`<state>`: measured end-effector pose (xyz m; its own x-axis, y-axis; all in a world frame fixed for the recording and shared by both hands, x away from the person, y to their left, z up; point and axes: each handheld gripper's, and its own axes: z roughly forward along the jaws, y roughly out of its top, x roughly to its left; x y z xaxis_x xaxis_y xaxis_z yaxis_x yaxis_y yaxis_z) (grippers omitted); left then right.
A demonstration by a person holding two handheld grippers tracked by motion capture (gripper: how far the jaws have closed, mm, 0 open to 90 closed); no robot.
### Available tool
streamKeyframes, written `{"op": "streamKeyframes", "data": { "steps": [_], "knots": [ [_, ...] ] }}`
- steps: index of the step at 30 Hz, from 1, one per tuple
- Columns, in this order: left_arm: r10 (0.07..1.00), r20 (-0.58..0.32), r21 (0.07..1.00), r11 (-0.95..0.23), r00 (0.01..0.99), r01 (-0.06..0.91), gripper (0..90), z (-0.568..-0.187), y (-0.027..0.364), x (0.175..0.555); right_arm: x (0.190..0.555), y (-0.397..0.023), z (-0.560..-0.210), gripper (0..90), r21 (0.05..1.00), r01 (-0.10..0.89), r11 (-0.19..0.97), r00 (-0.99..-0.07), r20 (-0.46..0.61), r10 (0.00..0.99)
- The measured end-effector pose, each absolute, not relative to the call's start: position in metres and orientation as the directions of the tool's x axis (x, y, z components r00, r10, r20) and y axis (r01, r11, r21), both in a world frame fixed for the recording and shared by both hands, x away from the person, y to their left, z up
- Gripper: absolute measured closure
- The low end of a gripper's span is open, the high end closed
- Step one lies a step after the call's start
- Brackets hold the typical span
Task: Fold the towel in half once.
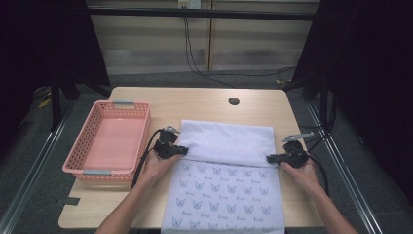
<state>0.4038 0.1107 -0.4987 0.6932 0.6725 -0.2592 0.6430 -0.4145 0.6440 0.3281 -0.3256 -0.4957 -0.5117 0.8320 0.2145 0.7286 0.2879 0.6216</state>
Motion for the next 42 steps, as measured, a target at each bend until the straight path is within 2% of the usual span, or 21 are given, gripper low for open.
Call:
{"op": "streamKeyframes", "data": {
  "steps": [8,11,16,21,26,28,35,42],
  "knots": [
    [0.700,-0.248,0.668,-0.377,0.670,0.641,87.3,-0.502,0.110,0.433,0.372,-0.329,-0.500,86.5,0.641,0.734,0.225,-0.463,0.229,0.856],
    [0.715,-0.248,0.672,-0.359,0.654,0.647,87.4,-0.503,0.108,0.444,0.384,-0.333,-0.504,86.6,0.657,0.736,0.165,-0.432,0.267,0.861],
    [0.727,-0.213,0.674,-0.374,0.653,0.637,87.4,-0.502,0.104,0.457,0.402,-0.327,-0.502,86.6,0.659,0.734,0.164,-0.393,0.215,0.894],
    [0.738,-0.235,0.688,-0.334,0.633,0.644,87.2,-0.505,0.104,0.469,0.416,-0.324,-0.504,86.5,0.673,0.724,0.149,-0.363,0.188,0.913],
    [0.733,-0.243,0.690,-0.330,0.636,0.644,87.3,-0.499,0.104,0.466,0.415,-0.324,-0.501,86.6,0.677,0.724,0.133,-0.351,0.195,0.916],
    [0.701,-0.272,0.729,-0.298,0.660,0.617,87.2,-0.481,0.109,0.458,0.409,-0.333,-0.484,86.5,0.728,0.677,0.106,-0.379,0.222,0.898],
    [0.642,-0.239,0.834,-0.250,0.729,0.493,87.0,-0.421,0.127,0.430,0.384,-0.345,-0.423,86.1,0.840,0.540,0.057,-0.460,0.237,0.856],
    [0.596,-0.216,0.882,-0.222,0.774,0.417,86.8,-0.384,0.142,0.393,0.347,-0.345,-0.382,85.4,0.884,0.459,0.088,-0.543,0.201,0.815]
  ]
}}
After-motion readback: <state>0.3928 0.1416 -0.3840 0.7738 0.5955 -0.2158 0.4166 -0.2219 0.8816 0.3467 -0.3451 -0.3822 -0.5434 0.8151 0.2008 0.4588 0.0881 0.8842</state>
